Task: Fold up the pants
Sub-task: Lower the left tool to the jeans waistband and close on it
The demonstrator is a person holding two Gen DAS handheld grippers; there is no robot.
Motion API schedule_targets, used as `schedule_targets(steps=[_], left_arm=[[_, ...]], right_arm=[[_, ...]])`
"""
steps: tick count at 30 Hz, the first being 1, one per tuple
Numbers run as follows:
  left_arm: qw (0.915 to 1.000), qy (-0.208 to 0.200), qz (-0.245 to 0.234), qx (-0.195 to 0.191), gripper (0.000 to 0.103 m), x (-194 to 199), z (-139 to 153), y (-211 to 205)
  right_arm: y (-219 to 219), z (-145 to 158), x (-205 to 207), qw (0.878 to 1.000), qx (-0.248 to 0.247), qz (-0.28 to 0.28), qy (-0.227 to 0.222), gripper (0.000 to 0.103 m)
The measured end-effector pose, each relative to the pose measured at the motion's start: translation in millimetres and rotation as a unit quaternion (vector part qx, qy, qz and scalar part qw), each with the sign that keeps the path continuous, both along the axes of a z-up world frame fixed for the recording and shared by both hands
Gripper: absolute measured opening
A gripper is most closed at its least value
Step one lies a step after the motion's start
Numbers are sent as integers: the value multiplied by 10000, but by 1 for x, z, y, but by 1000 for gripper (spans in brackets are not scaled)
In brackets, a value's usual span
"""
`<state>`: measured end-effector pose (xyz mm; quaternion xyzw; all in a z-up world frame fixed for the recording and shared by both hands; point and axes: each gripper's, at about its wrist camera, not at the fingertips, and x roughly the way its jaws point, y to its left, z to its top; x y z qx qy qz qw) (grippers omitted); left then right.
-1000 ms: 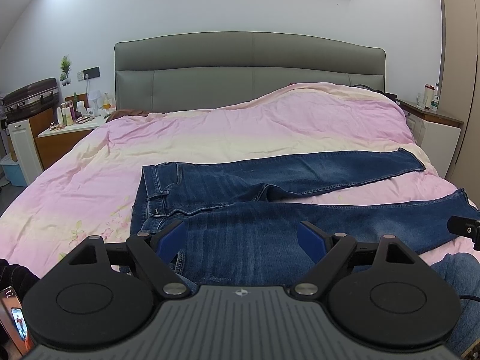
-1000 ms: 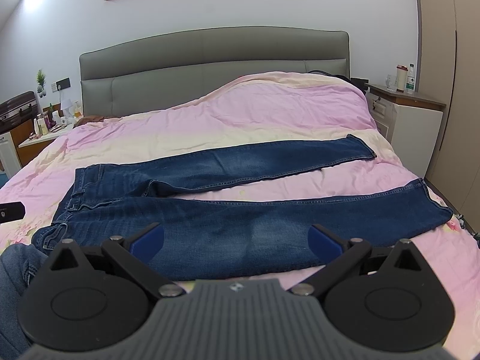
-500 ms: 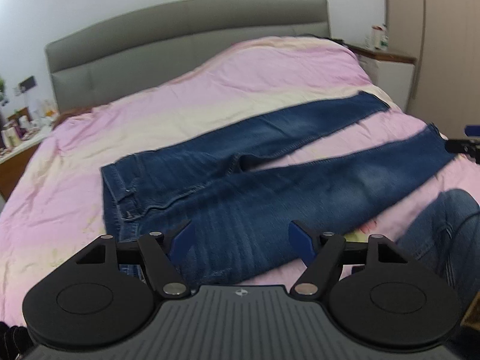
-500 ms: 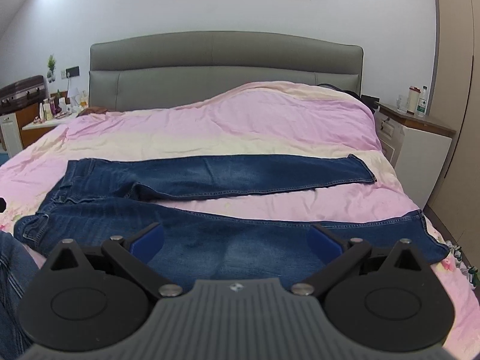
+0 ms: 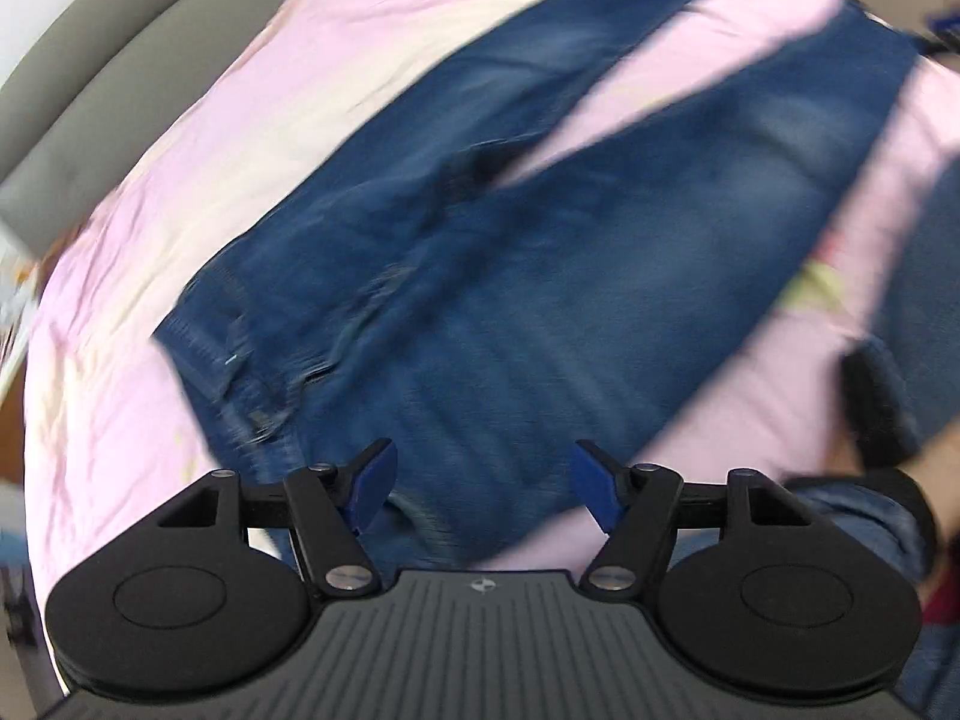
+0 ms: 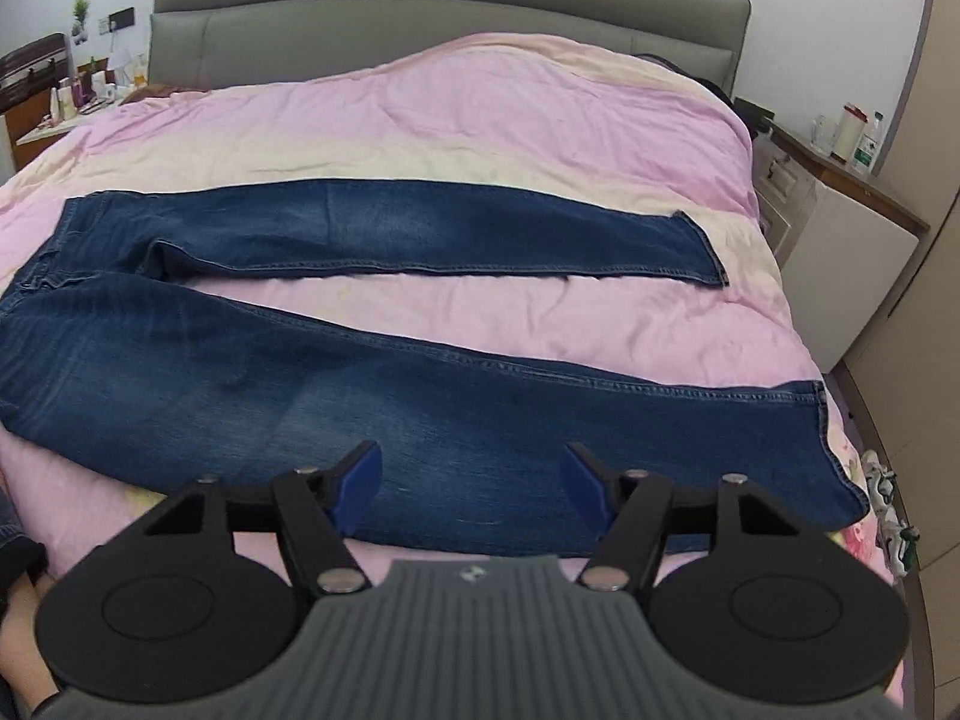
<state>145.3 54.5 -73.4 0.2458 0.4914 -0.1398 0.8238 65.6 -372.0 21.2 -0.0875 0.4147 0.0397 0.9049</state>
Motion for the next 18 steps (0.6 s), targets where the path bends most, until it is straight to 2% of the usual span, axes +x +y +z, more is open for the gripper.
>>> schedule_targets(steps=[3, 7, 10, 13, 17, 18], left_arm=[[9965, -22, 748, -370, 74, 36, -1, 42], [9823, 13, 1618, -942, 73, 79, -11, 92], [9658, 57, 2238, -1304, 73, 106, -27, 123], [9439, 147, 2822, -1711, 73, 132, -51, 152], [9174, 383, 3410, -2015, 73, 153, -81, 179], [9135, 461, 3503, -2016, 73, 155, -89, 184]], right_arm=[[-20, -15, 22, 9998, -120, -147, 113, 62], [-32, -36, 49, 9993, -280, -121, 224, 62], [-38, -51, 69, 9986, -362, -207, 311, 62], [-45, -65, 86, 9981, -333, -333, 396, 62], [-44, -80, 101, 9969, -498, -357, 491, 62], [-43, -83, 104, 9965, -561, -347, 518, 62]])
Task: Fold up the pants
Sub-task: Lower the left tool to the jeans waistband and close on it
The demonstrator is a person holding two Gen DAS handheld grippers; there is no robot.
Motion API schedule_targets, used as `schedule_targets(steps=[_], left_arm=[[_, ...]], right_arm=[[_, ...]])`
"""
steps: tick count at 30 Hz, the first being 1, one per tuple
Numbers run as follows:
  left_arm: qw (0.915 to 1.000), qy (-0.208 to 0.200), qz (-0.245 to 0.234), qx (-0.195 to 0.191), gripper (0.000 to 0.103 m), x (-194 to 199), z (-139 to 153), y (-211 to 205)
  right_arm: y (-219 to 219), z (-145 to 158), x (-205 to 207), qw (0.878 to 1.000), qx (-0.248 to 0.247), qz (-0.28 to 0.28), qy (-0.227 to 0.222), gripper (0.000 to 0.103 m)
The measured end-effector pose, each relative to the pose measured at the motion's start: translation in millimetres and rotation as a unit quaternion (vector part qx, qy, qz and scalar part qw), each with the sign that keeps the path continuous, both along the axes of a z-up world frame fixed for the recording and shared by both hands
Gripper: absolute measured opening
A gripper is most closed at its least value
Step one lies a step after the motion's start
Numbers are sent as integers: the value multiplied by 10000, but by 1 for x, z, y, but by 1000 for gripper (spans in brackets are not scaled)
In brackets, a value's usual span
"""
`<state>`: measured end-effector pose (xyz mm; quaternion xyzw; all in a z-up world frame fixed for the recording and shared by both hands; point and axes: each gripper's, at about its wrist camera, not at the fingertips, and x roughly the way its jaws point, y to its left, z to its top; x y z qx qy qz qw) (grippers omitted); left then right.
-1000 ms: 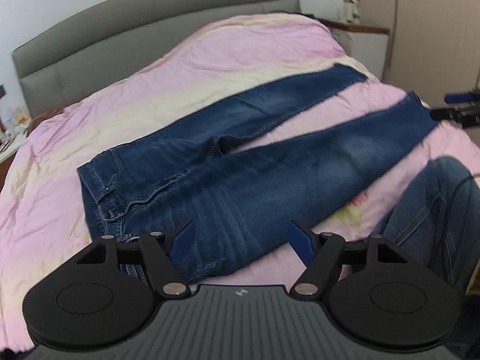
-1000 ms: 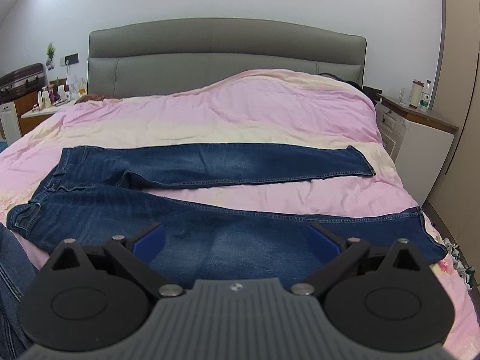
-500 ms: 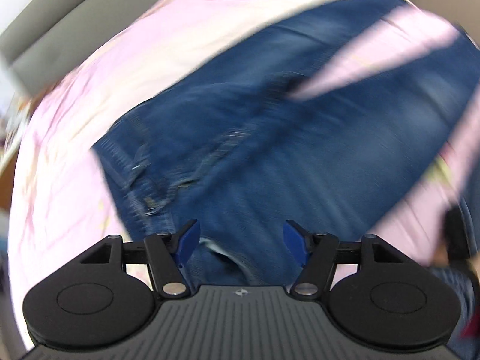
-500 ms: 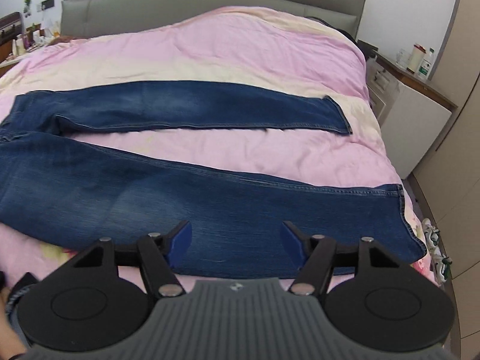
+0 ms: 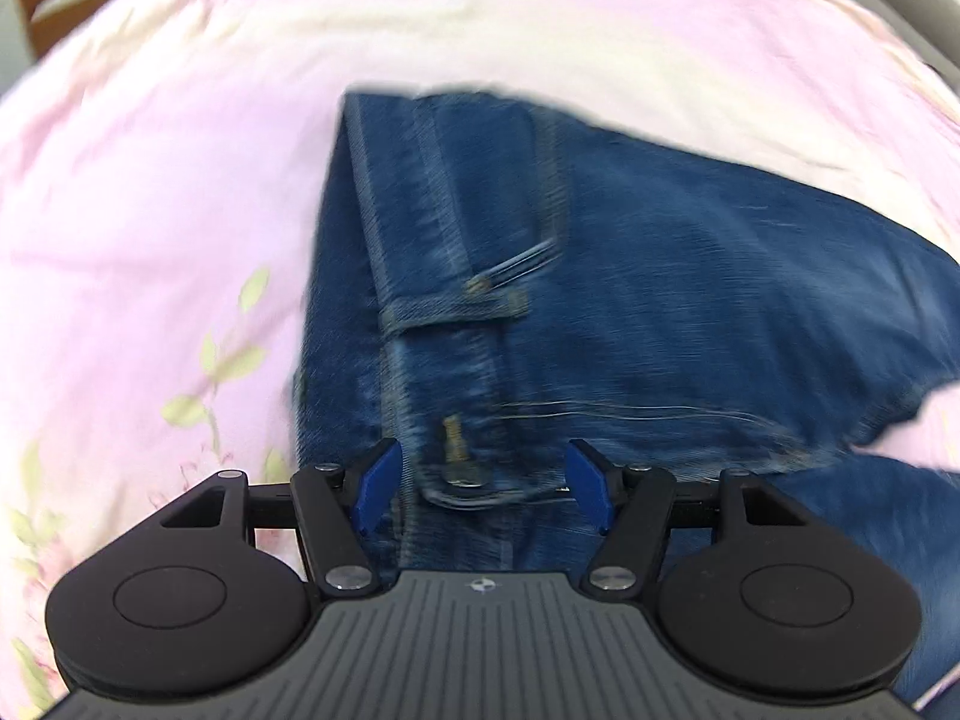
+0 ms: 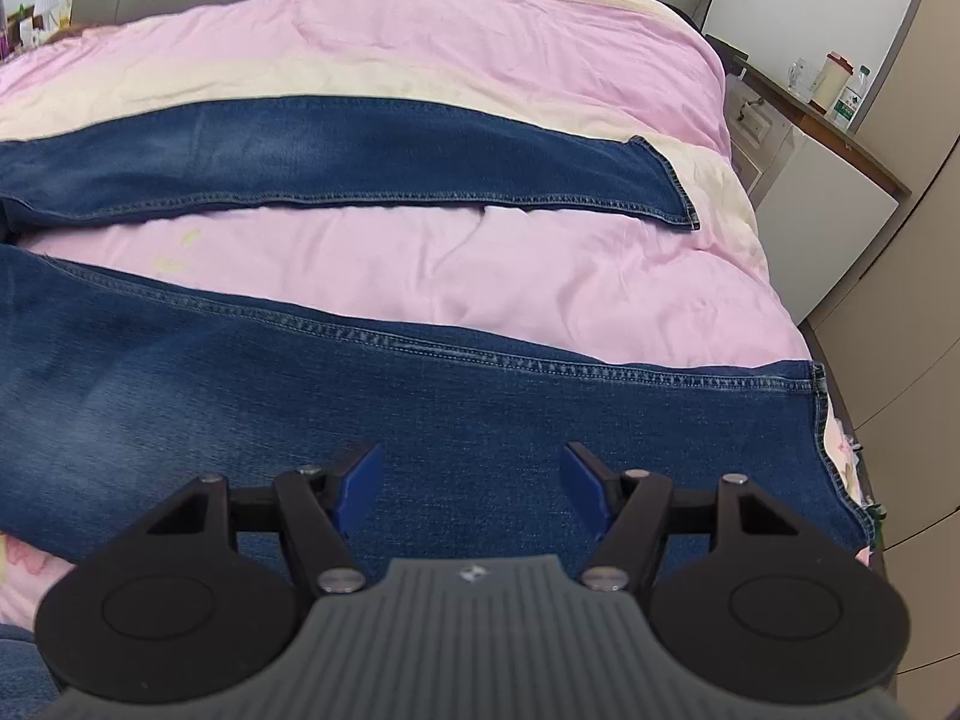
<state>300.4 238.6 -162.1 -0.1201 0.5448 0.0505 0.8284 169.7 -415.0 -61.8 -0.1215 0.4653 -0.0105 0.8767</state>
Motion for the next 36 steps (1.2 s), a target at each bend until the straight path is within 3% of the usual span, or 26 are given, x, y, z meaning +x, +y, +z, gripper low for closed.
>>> schedule_targets(steps=[4, 6, 7, 8, 9, 10, 14, 17, 21, 24, 27, 33, 36], left_arm=[[9997, -29, 49, -222, 71, -5, -9, 9], [9993, -137, 39, -336, 41, -8, -6, 8], [9990, -193, 90, -396, 32, -10, -5, 7], [9992, -276, 193, -231, 26, -10, -2, 3], [9990, -400, 184, 90, 8, -13, 3, -6], [9970, -589, 156, 475, 3, -18, 10, -16], [9909, -905, 266, 960, 2, -36, 41, -28], [9894, -747, 152, 1236, 2, -30, 52, -25], [9856, -163, -112, 1682, 2, -20, 29, -33], [9855, 99, -89, 1693, 2, -12, 5, -37], [9826, 253, -146, 1834, 2, -7, 0, -45], [9773, 689, -362, 1969, 3, 5, 4, -52], [9720, 774, -575, 2141, 3, 4, 1, -61]], right_arm=[[6, -8, 10, 9998, -150, 55, 77, 63], [9, -11, 16, 9997, -232, 65, 77, 63], [10, -12, 19, 9995, -288, 63, 83, 64], [11, -14, 22, 9993, -349, 55, 100, 65], [12, -16, 26, 9991, -413, 34, 119, 65], [13, -18, 28, 9988, -475, 5, 128, 65], [14, -22, 31, 9974, -711, -81, 128, 65], [9, -20, 26, 9969, -760, -195, 95, 68], [-2, -18, 21, 9962, -761, -401, 126, 69], [-10, -16, 20, 9962, -683, -517, 146, 70], [-21, -11, 28, 9977, -369, -552, 98, 71], [-61, -4, 95, 9959, 168, -888, -89, 69], [-89, -11, 143, 9917, 476, -1185, -136, 61]])
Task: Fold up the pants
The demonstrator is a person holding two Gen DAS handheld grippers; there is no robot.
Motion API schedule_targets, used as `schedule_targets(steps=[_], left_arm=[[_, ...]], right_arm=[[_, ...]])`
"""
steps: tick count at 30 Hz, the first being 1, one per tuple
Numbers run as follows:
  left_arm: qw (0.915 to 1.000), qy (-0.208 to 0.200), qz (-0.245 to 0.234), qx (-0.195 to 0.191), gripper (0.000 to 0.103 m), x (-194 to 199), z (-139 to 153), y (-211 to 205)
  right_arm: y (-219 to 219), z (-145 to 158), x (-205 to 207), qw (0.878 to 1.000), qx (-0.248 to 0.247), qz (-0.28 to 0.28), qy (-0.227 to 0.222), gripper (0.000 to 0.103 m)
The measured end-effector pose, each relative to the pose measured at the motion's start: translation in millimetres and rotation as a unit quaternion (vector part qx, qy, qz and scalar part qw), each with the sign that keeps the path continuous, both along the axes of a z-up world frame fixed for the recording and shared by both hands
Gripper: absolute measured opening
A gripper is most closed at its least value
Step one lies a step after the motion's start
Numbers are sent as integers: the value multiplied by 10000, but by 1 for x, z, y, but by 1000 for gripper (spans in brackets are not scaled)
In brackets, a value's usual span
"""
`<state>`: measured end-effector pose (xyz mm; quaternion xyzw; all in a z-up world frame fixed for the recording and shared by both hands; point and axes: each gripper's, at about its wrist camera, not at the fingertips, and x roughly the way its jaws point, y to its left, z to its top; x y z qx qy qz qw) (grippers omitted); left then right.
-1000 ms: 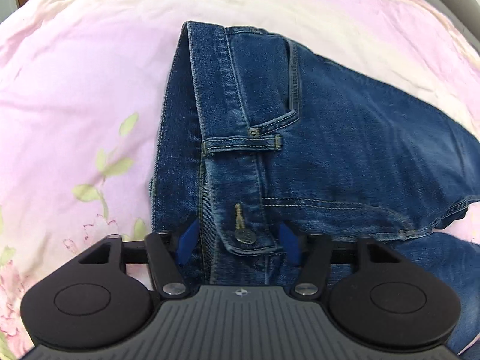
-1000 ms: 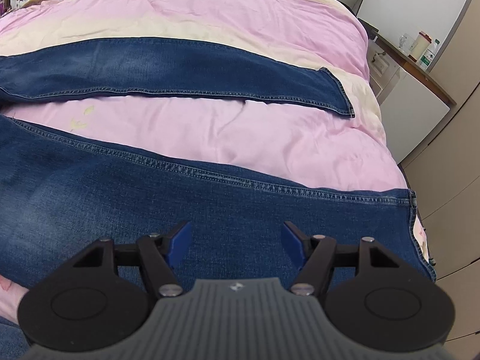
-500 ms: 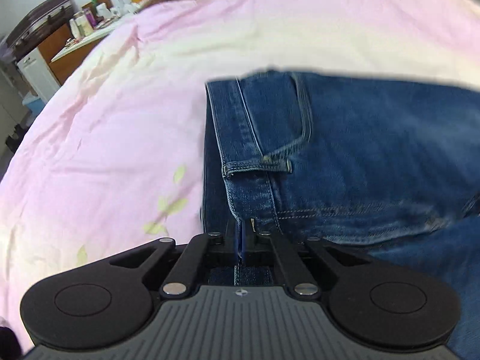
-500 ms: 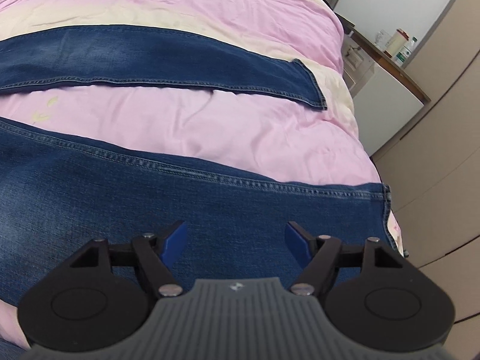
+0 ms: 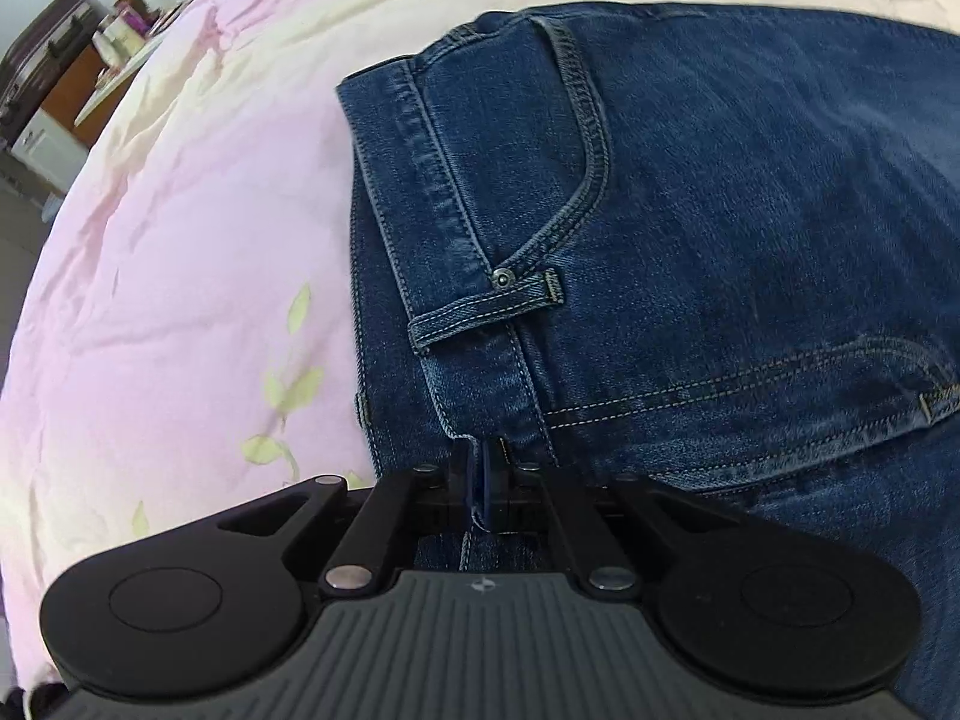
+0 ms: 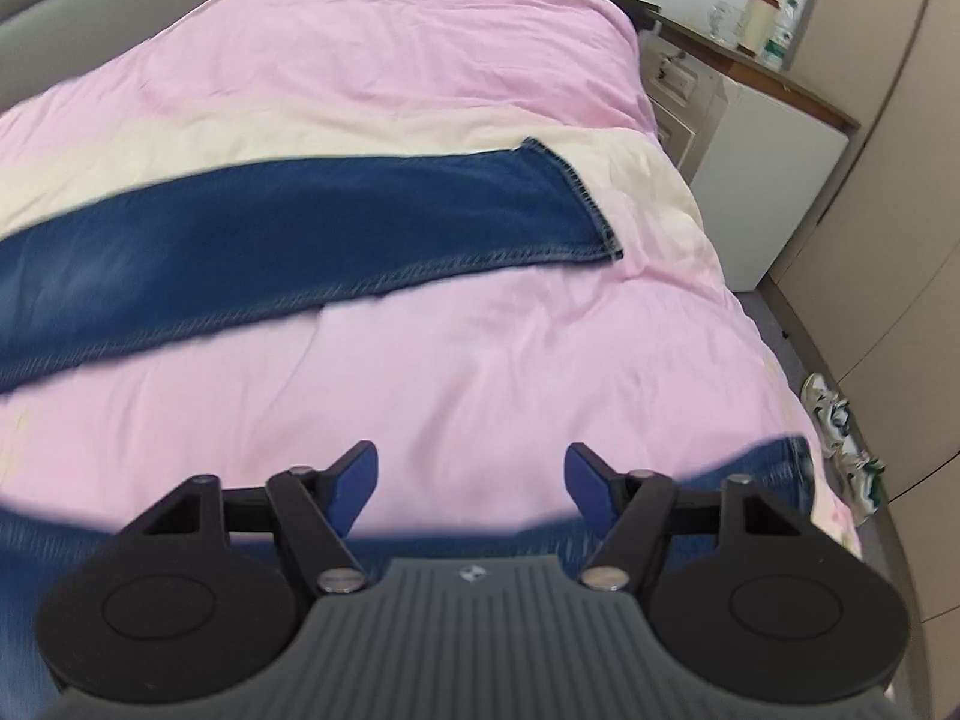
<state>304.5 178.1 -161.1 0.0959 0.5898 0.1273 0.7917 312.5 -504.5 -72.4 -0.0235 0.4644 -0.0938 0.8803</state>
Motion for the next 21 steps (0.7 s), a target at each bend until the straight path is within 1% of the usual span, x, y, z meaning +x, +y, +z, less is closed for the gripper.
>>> schedule_targets(steps=[2, 4, 5, 7, 10, 12, 13, 14, 15, 16, 17, 19, 20, 21], left_arm=[[9999, 38, -76, 80, 3, 0, -1, -5], [9999, 56, -36, 78, 2, 1, -1, -7], [10000, 65, 8, 72, 2, -1, 1, -9], [9999, 109, 41, 108, 2, 1, 2, -12], [9996, 191, 76, 177, 1, 8, 1, -15], [9993, 246, 203, 180, 1, 11, 4, -17], [9991, 274, 257, 172, 1, 12, 5, -18], [9990, 303, 282, 169, 1, 13, 7, -19], [9989, 330, 280, 180, 1, 15, 8, -21], [9988, 356, 261, 207, 1, 19, 9, -23], [9987, 377, 240, 238, 1, 20, 10, -25], [9985, 415, 201, 291, 1, 24, 10, -31], [9984, 433, 173, 311, 1, 27, 10, -34], [9984, 442, 146, 324, 1, 29, 12, -37]], right_arm=[[-22, -5, 29, 9987, 417, -286, -115, 56], [-51, -11, 60, 9937, 838, -660, -329, 53], [-64, -14, 73, 9901, 1018, -870, -420, 52], [-92, -23, 96, 9790, 1405, -1352, -601, 53], [-137, -45, 123, 9533, 1968, -2167, -745, 53], [-159, -58, 131, 9327, 2333, -2601, -897, 53], [-168, -62, 132, 9223, 2510, -2761, -1009, 48], [-177, -65, 134, 9126, 2696, -2860, -1129, 36], [-182, -68, 136, 9059, 2870, -2882, -1176, 28], [-183, -71, 140, 9048, 2962, -2851, -1114, 25], [-182, -72, 145, 9093, 2907, -2811, -981, 19], [-175, -66, 152, 9312, 2478, -2537, -843, 6], [-171, -56, 156, 9450, 2103, -2334, -910, 6], [-166, -44, 160, 9559, 1781, -2101, -1019, 5]])
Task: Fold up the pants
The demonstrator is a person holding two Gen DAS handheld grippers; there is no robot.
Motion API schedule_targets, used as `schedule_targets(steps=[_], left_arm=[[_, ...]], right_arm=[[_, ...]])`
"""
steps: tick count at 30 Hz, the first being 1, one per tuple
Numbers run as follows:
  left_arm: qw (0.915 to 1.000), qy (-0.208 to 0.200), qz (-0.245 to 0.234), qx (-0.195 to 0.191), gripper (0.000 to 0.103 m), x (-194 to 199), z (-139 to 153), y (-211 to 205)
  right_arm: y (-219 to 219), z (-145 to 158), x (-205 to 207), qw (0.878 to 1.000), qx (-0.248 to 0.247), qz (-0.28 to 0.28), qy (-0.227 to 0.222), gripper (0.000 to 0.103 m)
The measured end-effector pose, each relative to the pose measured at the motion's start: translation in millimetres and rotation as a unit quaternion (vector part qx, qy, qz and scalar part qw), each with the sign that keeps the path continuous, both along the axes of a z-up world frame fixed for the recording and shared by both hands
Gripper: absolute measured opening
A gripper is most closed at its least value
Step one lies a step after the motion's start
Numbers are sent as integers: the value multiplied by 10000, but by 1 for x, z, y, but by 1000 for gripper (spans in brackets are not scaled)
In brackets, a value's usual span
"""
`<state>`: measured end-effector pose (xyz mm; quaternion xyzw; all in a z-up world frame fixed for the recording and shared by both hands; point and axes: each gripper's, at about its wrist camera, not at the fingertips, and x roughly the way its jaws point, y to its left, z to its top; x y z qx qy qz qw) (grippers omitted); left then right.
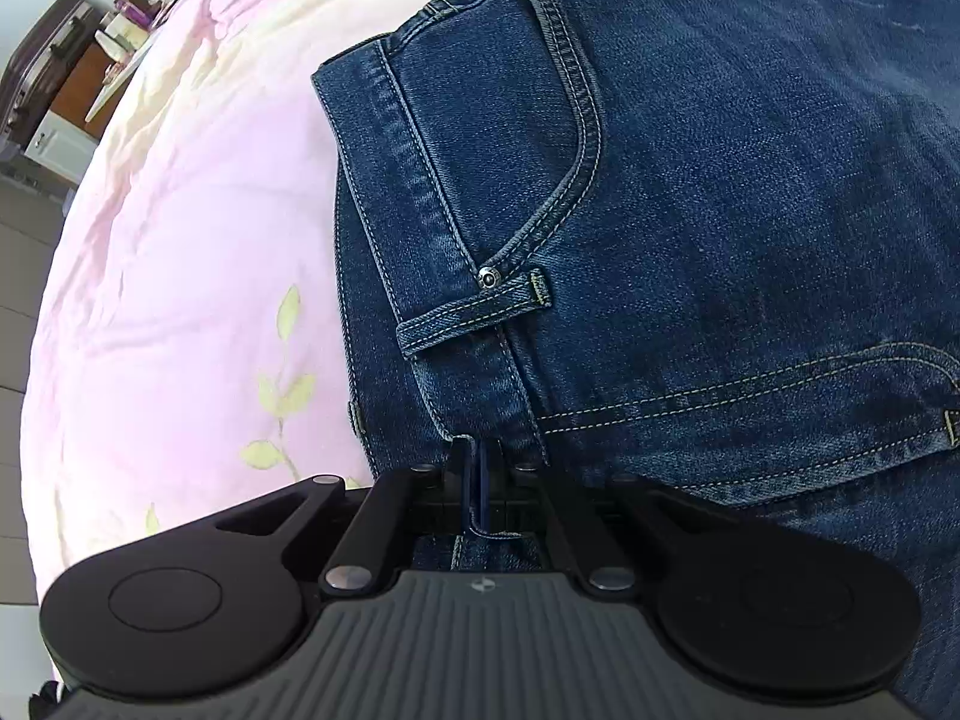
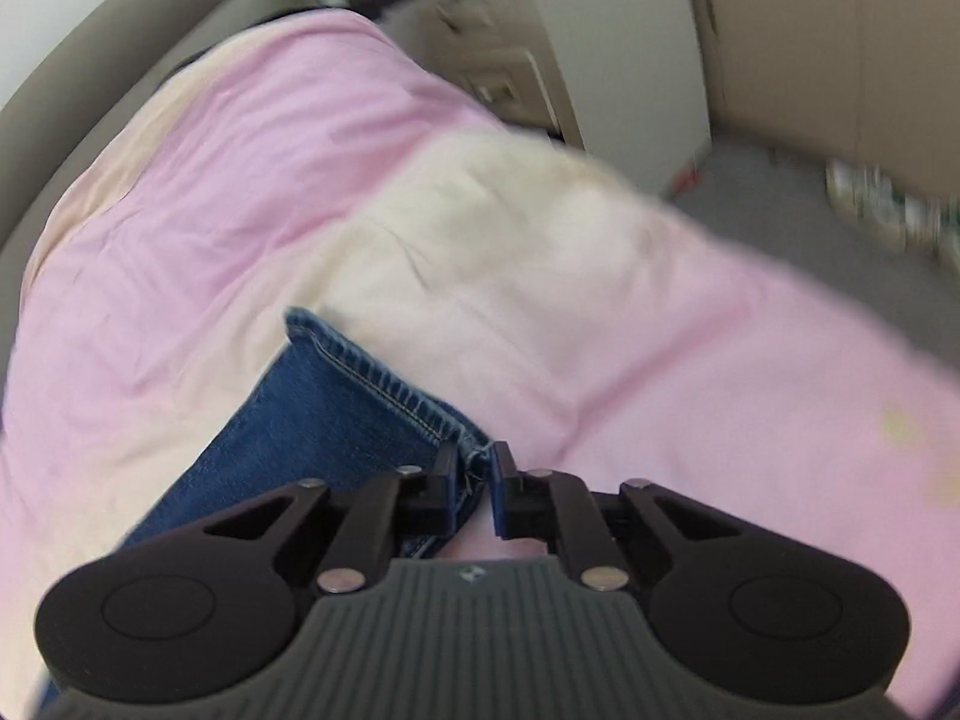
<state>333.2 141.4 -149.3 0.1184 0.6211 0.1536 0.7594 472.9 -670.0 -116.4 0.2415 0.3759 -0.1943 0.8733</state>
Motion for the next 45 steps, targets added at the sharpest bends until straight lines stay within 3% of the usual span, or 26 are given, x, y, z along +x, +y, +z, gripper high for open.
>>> schedule_targets(steps=[2, 4, 6, 10, 12, 13, 14, 16, 20, 24, 28, 33, 37, 42, 43, 45], left_arm=[[10000, -28, -81, 1, 1, 7, 0, -5], [9998, -104, -195, -22, 1, 8, 1, -12], [9996, -100, -262, 45, 1, 6, 3, -18], [9993, -96, -350, 63, 1, 4, 11, -26], [9988, -128, -466, 60, 7, 1, 18, -25], [9986, -172, -499, 78, 16, -1, 25, -26], [9984, -255, -502, -7, 22, -4, 31, -23], [9973, -417, -536, -285, 25, -13, 52, -20], [9878, -631, -1343, -479, 26, -41, 92, -46], [9662, -573, -2415, -694, 26, -87, 125, -74], [9377, -212, -3373, -804, 26, -127, 135, -108], [8917, 470, -4429, -807, 26, -175, 122, -161], [8678, 835, -4866, -571, 39, -191, 98, -186], [8523, 1254, -5058, -436, 50, -187, 68, -214], [8478, 1434, -5085, -458, 56, -186, 58, -218], [8370, 1670, -5196, -389, 58, -183, 37, -227]], right_arm=[[11, 24, 12, 9956, -830, 415, -78, 2], [24, 39, 26, 9834, -1715, 594, -8, 2], [28, 40, 41, 9769, -2060, 542, 172, 2], [32, 8, 61, 9692, -2108, 574, 1132, 8], [30, 7, 52, 9659, -2288, 326, 1168, 30], [27, 10, 47, 9670, -2230, 311, 1193, 39], [23, 15, 41, 9692, -2131, 346, 1184, 39], [23, 29, 24, 9709, -2034, 509, 1156, 39], [30, 58, -16, 9682, -2020, 922, 1152, 39], [43, 87, -66, 9648, -1942, 1352, 1145, 40], [62, 109, -118, 9550, -2013, 1822, 1193, 42], [90, 123, -188, 9382, -2083, 2437, 1302, 44], [115, 121, -249, 9182, -2141, 3012, 1426, 48], [135, 107, -314, 8828, -2497, 3591, 1715, 57], [136, 104, -324, 8755, -2590, 3666, 1789, 59], [137, 99, -342, 8611, -2791, 3785, 1934, 60]])
